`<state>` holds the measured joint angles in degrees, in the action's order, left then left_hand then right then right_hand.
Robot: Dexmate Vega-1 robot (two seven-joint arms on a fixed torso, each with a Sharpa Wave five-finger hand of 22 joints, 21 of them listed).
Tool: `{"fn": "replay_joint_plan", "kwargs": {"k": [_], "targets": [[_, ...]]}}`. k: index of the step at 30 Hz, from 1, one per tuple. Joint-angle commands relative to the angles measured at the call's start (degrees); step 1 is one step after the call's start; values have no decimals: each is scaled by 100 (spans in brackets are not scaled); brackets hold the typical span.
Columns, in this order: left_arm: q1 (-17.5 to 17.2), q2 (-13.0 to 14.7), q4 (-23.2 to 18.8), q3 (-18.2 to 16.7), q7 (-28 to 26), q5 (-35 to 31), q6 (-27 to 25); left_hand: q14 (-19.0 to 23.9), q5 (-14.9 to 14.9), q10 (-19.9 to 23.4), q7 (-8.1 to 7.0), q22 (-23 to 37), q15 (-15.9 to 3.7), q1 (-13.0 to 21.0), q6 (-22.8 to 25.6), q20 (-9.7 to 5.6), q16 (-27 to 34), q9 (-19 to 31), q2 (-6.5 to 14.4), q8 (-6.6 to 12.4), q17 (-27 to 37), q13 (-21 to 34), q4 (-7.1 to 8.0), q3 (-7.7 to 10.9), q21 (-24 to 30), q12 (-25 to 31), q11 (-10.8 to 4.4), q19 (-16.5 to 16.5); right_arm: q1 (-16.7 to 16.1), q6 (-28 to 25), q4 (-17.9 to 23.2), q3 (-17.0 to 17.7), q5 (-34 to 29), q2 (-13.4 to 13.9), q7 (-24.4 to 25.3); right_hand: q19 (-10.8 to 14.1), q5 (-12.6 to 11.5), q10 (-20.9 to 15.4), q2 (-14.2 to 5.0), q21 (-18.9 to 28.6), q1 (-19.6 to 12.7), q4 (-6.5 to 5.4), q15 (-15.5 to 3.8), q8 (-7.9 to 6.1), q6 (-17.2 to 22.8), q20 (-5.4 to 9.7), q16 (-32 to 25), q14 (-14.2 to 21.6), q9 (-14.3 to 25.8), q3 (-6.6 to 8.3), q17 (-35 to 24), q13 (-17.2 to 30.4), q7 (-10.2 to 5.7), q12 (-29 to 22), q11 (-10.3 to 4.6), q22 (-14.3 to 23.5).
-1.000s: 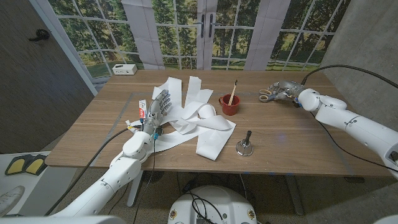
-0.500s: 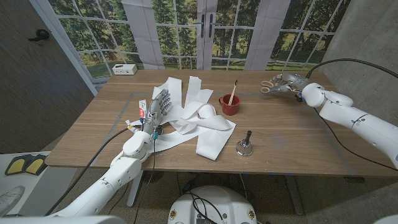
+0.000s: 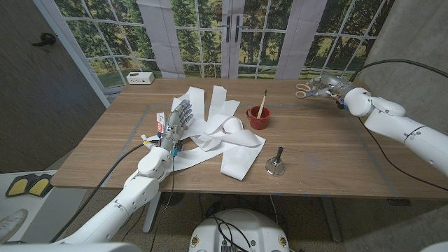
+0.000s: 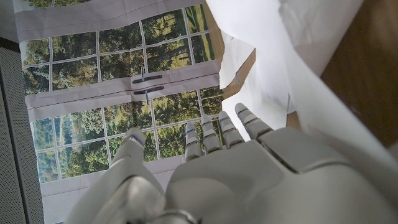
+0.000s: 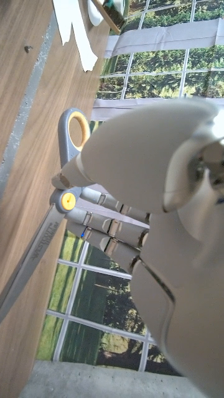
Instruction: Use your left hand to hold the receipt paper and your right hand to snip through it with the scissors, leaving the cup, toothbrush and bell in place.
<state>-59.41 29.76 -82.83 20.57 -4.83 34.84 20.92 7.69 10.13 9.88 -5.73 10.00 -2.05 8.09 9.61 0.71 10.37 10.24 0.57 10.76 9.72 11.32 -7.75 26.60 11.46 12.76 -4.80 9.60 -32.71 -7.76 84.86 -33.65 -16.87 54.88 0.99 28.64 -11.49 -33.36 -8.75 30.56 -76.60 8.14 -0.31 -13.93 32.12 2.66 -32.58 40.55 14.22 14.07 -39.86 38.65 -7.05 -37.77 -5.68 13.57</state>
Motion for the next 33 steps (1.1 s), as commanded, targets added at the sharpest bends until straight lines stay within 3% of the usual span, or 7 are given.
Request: {"fn": "replay_joint_plan", "kwargs": {"k": [1, 14, 22, 33], "targets": [[-18, 8, -52, -24, 50, 40, 36, 61, 22, 56, -2, 17, -336, -27, 52, -11, 10, 16, 4, 9, 10, 14, 6, -30, -10, -11, -17, 57, -206, 0, 532, 326, 83, 250, 34, -30, -55, -509, -60, 61, -33, -9, -1340, 51, -51, 283, 50, 415, 27, 70, -719, 292, 5, -65, -543, 4], [-51, -130, -134, -45, -35, 99, 130, 118, 23, 117, 12, 16, -365, -24, 136, -28, 24, 16, 5, 36, 9, 14, -3, -29, -1, 5, -39, 92, -743, 354, 1334, 828, 79, 578, 426, -59, -82, -453, -62, 102, -30, -9, -1340, 89, -79, 273, 97, 419, 26, 83, -759, 336, 22, -81, -553, -6], [-19, -115, -132, -17, -17, 88, 61, 148, 24, 149, 26, 16, -367, -19, 164, -36, 29, 16, 12, 42, 9, 14, -6, -25, 3, 14, -38, 108, -987, 531, 1523, 1040, 106, 614, 565, -67, -95, -439, -60, 132, -24, -10, -1341, 107, -87, 268, 123, 427, 25, 88, -785, 346, 27, -88, -560, -12], [-96, -6, -292, -9, -53, 136, -176, 166, 24, 162, 34, 16, -375, -15, 180, -42, 28, 16, 17, 41, 9, 14, -10, -23, 2, 13, -36, 116, -1697, 836, 1861, 1553, 417, 552, 1176, -64, -114, -479, -55, 184, -9, -14, -1341, 107, -28, 265, 159, 452, 23, 93, -827, 339, 54, -109, -560, -23]]}}
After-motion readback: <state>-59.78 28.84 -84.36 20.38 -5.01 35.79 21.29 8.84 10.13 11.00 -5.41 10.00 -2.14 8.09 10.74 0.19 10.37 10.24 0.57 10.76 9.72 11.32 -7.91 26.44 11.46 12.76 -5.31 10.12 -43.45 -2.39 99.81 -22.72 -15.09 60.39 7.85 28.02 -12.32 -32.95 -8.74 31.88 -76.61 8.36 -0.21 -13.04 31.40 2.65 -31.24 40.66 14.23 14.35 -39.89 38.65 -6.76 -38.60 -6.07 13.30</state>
